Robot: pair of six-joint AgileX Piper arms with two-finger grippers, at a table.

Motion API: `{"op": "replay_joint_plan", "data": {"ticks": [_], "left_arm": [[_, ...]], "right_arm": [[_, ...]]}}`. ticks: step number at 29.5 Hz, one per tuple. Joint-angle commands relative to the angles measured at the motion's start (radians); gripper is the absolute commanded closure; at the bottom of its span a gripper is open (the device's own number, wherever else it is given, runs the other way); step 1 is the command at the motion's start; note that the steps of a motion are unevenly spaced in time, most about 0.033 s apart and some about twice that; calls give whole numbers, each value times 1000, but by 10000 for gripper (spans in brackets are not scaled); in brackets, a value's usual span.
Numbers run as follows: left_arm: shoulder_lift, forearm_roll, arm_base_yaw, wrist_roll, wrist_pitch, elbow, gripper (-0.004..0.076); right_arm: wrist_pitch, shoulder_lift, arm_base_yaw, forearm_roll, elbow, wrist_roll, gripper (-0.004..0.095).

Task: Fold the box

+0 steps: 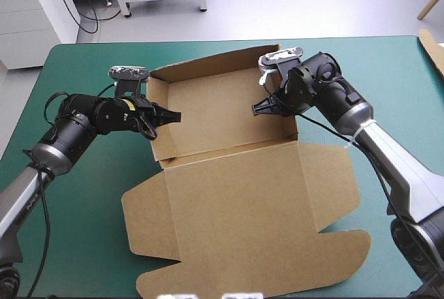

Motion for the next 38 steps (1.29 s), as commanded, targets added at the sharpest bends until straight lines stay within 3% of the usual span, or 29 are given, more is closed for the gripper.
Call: {"op": "replay_joint_plan", "data": {"ticks": [1,9,13,18,38], "left_arm": [[-14,-14,-19,-4,-41,-41,731],[147,9,-19,-6,132,-177,731],[209,16,-19,-20,164,-245,731],[276,17,-19,-35,162,-289,731],[376,-22,-30,-34,105,-293,724]], "right_arm": [[-22,-1,5,33,-34,-25,928],[-22,69,-12,63,-34,-47,928],[-30,93,-66,144,-36,-84,928],[-20,137,-134,229,-60,-123,929],[-18,284,-134,252,-135,-167,927]]}}
